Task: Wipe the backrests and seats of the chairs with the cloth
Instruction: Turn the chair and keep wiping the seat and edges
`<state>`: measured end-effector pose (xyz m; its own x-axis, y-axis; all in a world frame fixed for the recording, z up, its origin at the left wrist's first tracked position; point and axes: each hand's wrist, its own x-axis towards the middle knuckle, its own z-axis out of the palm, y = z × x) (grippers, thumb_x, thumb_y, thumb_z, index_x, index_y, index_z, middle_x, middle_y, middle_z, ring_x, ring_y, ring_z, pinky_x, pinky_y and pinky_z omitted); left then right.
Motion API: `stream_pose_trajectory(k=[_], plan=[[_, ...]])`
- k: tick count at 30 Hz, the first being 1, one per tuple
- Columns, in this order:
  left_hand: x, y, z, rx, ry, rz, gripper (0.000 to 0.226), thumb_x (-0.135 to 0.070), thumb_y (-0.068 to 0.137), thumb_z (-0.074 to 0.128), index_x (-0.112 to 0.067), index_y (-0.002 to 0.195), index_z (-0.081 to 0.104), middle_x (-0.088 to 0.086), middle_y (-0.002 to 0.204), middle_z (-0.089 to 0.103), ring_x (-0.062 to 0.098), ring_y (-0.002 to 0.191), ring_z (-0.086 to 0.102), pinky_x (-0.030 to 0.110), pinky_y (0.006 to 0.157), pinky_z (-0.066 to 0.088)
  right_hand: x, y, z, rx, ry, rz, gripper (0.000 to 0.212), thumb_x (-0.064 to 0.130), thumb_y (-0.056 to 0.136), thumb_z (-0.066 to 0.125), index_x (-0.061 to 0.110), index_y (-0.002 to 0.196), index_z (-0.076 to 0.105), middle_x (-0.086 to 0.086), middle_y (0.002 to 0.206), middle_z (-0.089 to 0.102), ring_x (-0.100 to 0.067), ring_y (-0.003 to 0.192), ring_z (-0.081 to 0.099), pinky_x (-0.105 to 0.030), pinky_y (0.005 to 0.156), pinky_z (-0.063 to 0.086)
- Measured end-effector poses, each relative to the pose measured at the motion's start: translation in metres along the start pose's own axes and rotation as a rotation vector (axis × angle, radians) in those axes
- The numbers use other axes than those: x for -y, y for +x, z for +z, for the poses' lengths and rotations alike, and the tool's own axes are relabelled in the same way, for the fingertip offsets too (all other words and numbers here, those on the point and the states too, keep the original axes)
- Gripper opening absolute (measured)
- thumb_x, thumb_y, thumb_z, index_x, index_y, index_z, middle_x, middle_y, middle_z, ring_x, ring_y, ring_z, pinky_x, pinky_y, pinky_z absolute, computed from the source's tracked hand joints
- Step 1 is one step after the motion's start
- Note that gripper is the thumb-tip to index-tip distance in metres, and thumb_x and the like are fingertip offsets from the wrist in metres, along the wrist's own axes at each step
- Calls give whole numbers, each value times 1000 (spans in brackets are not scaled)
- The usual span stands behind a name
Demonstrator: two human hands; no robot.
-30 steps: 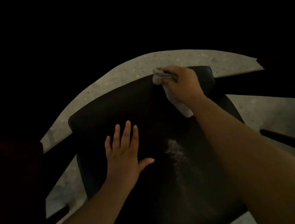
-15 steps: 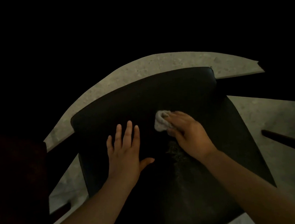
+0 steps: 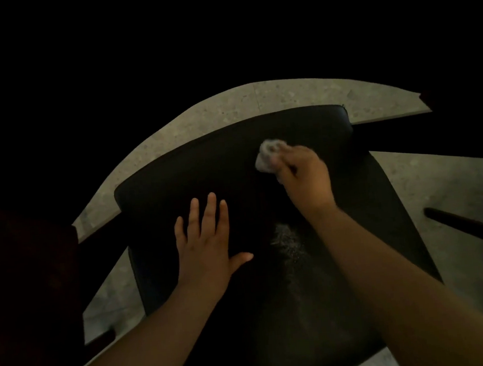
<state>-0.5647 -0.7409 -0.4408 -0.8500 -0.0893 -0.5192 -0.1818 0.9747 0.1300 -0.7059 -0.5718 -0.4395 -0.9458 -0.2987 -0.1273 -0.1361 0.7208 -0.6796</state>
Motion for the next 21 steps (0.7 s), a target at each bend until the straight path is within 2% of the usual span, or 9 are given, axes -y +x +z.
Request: stream_pose_trajectory(k=[2, 6, 10, 13, 16, 18, 21], plan=[[-1, 0, -2, 7, -13, 2, 106, -73, 83, 46, -24, 150, -19, 2, 155, -33, 29, 144, -27, 52, 117, -8, -5, -25, 5, 20, 5, -24, 21, 22, 91, 61, 21, 110, 70, 4, 123, 66, -12, 120, 53, -38, 106, 43], [-1, -1, -6, 16, -36, 10, 104, -70, 84, 49, -24, 152, -15, 1, 157, -30, 29, 145, -25, 53, 119, -5, -13, -67, -2, 91, 27, -27, 24, 15, 85, 70, 28, 106, 70, 18, 109, 65, 0, 108, 55, -33, 95, 50], [0, -2, -6, 15, -42, 22, 104, -70, 84, 48, -23, 151, -16, 2, 156, -31, 29, 144, -26, 53, 119, -5, 2, -68, -20, 8, 118, 13, 27, 33, 85, 59, 48, 106, 59, 41, 100, 55, 7, 105, 55, -17, 86, 46], [1, -3, -5, -7, -27, 31, 104, -72, 84, 45, -22, 151, -16, 3, 157, -30, 30, 144, -25, 53, 117, -6, 12, -30, -17, -70, 85, -16, 24, 29, 87, 59, 36, 109, 64, 32, 102, 57, 4, 105, 53, -21, 92, 45], [0, -3, -4, -11, -23, 23, 104, -74, 83, 44, -23, 151, -16, 3, 157, -29, 30, 145, -24, 53, 117, -6, 13, -4, 1, 60, -74, 4, 23, 20, 91, 62, 25, 113, 68, 10, 117, 64, -7, 115, 49, -32, 102, 40], [0, -3, -4, -8, -24, 16, 105, -73, 83, 45, -23, 152, -15, 3, 157, -28, 30, 145, -24, 53, 118, -5, 8, -11, 9, 81, -99, 26, 26, 17, 91, 62, 22, 116, 68, 5, 122, 64, -12, 117, 49, -25, 100, 38], [0, -3, -6, 3, -30, 16, 105, -73, 83, 47, -23, 152, -15, 3, 158, -26, 30, 146, -22, 53, 119, -2, 2, -46, 6, 101, -58, 7, 26, 14, 90, 63, 23, 113, 69, 7, 119, 65, -4, 111, 48, -9, 90, 32]])
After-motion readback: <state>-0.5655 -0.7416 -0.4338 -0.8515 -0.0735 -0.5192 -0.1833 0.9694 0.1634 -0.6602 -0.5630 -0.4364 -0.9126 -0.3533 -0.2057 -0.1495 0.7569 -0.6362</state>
